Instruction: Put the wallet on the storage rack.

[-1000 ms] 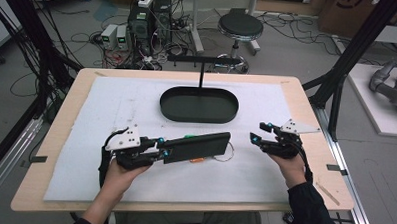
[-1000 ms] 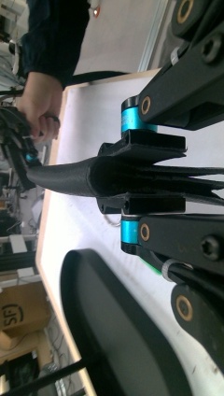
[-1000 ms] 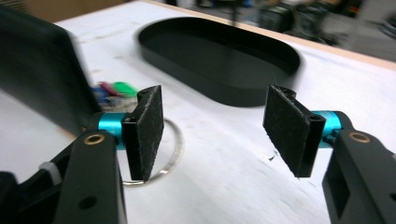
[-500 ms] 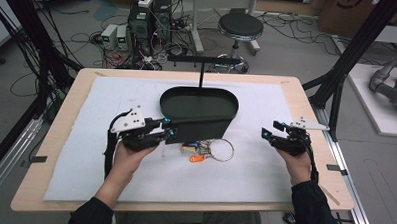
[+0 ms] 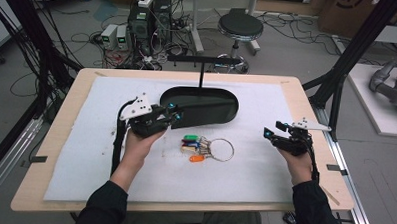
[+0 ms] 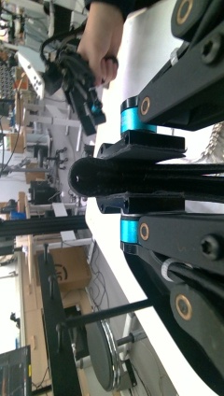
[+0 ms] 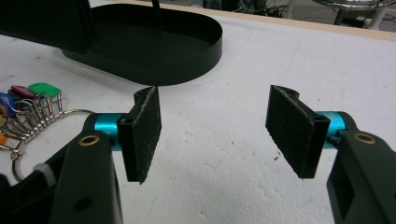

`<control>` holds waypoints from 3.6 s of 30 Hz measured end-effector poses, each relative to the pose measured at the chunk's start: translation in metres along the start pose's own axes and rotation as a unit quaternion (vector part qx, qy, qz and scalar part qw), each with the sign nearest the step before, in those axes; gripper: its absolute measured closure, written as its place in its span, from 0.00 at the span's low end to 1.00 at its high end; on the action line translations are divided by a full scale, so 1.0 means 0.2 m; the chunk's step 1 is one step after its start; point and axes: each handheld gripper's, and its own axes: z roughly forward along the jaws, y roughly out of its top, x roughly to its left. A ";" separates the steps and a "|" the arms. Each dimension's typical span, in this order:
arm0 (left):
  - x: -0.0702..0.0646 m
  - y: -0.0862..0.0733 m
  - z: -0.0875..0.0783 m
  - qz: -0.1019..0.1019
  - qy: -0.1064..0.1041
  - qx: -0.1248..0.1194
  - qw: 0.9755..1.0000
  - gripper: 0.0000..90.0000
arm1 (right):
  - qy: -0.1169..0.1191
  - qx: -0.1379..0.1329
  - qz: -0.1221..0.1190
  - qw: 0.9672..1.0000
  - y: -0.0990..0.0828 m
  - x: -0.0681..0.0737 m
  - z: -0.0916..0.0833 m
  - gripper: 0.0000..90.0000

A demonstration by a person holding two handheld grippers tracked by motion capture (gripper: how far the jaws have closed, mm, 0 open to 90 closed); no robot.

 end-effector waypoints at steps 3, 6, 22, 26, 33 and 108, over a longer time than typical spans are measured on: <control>0.03 -0.01 0.03 -0.002 0.008 -0.003 1.000 0.84 | 0.000 0.000 0.000 1.000 0.00 0.00 0.00 0.41; 0.08 -0.02 0.07 -0.004 0.021 -0.011 1.000 0.84 | -0.003 -0.002 0.004 1.000 0.00 0.00 0.00 0.41; 0.23 -0.10 0.29 -0.017 0.051 -0.023 0.998 0.84 | 0.000 0.000 0.002 1.000 -0.01 0.00 0.00 0.41; 0.27 -0.15 0.35 -0.032 0.063 -0.024 0.997 0.84 | 0.001 0.000 0.001 1.000 -0.01 -0.01 0.00 0.41; 0.32 -0.19 0.42 -0.046 0.076 -0.032 0.996 0.84 | 0.001 0.001 0.002 1.000 -0.01 -0.01 0.01 0.41; 0.36 -0.32 0.35 -0.006 0.183 0.165 0.969 0.45 | -0.001 0.011 -0.004 1.000 -0.03 -0.01 0.03 0.41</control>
